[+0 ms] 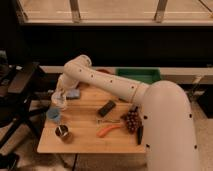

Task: Place towel in paper cup

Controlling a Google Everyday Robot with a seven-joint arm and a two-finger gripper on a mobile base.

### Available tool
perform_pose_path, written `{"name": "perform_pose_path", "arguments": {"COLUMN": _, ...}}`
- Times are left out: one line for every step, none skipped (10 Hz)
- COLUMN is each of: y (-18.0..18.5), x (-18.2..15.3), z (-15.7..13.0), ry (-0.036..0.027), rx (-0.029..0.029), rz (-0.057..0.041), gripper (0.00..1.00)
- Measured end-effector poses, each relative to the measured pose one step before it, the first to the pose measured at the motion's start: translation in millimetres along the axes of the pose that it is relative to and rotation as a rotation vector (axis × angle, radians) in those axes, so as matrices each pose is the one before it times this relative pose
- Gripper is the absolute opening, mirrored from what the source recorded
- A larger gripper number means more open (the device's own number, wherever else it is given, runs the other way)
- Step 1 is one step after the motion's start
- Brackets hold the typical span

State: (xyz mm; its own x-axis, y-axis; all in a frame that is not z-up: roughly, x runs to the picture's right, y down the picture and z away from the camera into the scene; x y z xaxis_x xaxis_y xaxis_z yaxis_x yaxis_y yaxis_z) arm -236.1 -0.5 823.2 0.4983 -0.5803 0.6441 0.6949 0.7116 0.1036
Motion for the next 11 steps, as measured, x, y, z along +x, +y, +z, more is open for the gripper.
{"name": "perform_pose_path", "arguments": {"y": -1.82, "x": 4.2, "z": 2.59, "ry": 0.00531, "rx": -0.00091, "rz": 0.00758, "gripper": 0.31}}
{"name": "perform_pose_path", "arguments": {"y": -1.6, "x": 2.01, "z": 1.37, "ry": -0.00085, "rx": 0.00364, "rz": 0.00621, "gripper": 0.41}}
{"name": "perform_pose_path", "arguments": {"y": -1.36, "x": -0.98, "z": 0.91, "ry": -0.00408, "rx": 0.0061, "rz": 0.00186, "gripper": 0.52}}
{"name": "perform_pose_path", "arguments": {"y": -3.54, "x": -5.86, "z": 2.26, "ry": -0.0102, "rx": 0.00483, "rz": -0.00545, "gripper": 0.64}}
{"name": "perform_pose_path", "arguments": {"y": -2.03, "x": -3.89, "z": 1.51, "ry": -0.00693, "rx": 0.0006, "rz": -0.00395, "gripper": 0.72}}
{"name": "perform_pose_path", "arguments": {"y": -0.28, "x": -4.54, "z": 2.15, "ry": -0.00758, "rx": -0.00416, "rz": -0.00416, "gripper": 0.78}}
{"name": "perform_pose_path", "arguments": {"y": 1.71, "x": -4.25, "z": 0.2, "ry": -0.006, "rx": -0.00785, "rz": -0.00387, "gripper": 0.8}}
{"name": "perform_pose_path", "arguments": {"y": 1.33, "x": -2.86, "z": -1.42, "ry": -0.00298, "rx": -0.00441, "rz": -0.00169, "gripper": 0.8}}
{"name": "perform_pose_path", "arguments": {"y": 2.02, "x": -1.54, "z": -0.98, "ry": 0.00011, "rx": -0.00689, "rz": -0.00005, "gripper": 0.8}}
{"name": "perform_pose_path", "arguments": {"y": 1.75, "x": -1.62, "z": -2.16, "ry": 0.00327, "rx": -0.00758, "rz": 0.00094, "gripper": 0.8}}
{"name": "perform_pose_path", "arguments": {"y": 6.61, "x": 1.93, "z": -6.15, "ry": 0.0108, "rx": -0.01042, "rz": 0.00732, "gripper": 0.8}}
